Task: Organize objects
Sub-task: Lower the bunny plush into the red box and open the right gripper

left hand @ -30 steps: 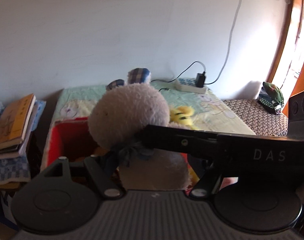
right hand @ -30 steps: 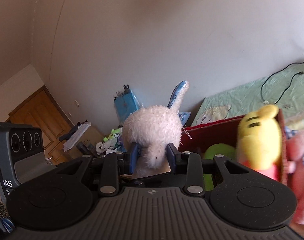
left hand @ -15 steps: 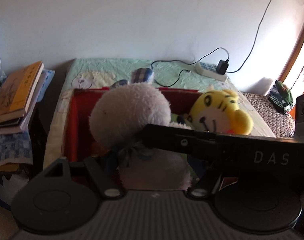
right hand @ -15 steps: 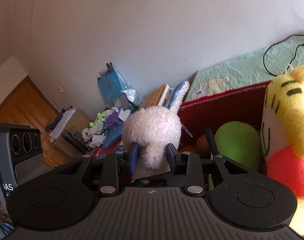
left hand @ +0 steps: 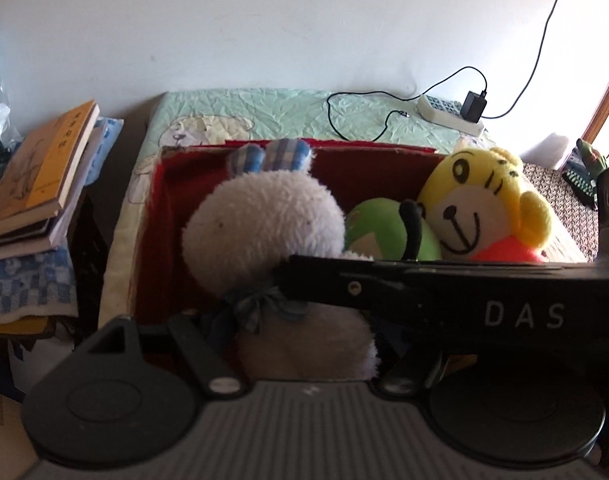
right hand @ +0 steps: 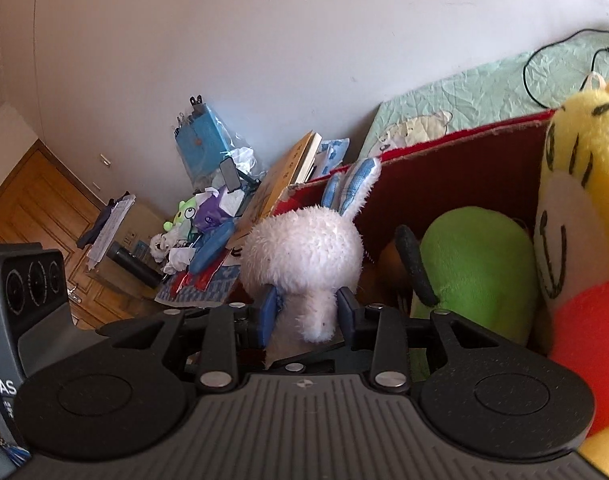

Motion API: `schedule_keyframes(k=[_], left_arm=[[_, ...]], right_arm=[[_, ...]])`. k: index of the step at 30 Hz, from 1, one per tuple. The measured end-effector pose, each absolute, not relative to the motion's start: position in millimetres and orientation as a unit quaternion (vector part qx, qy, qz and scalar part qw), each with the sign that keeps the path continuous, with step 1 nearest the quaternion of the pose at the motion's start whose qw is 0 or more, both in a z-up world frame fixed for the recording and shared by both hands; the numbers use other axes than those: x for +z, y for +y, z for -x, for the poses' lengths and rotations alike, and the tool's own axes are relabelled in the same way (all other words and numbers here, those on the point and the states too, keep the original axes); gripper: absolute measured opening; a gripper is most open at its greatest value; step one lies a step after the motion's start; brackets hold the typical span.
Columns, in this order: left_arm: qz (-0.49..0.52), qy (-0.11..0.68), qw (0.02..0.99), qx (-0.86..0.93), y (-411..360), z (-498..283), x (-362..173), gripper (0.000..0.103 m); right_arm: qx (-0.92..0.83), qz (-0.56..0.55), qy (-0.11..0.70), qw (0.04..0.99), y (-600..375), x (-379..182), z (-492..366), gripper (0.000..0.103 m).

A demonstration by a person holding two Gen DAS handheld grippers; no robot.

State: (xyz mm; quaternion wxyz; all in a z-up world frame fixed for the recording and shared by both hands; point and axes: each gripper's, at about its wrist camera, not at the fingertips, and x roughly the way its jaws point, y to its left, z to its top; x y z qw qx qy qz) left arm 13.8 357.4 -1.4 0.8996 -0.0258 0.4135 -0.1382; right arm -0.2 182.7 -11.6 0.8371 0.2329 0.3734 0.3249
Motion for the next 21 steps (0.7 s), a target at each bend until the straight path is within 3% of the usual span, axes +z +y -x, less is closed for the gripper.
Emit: schedule_keyframes(k=[21], left_arm=[[0.001, 0.405, 0.906, -0.123, 355.0, -4.1, 0.8, 0.087]], right_arm=[[0.318, -0.242, 0.377, 0.836, 175.0, -10.0, 7.7, 0.038]])
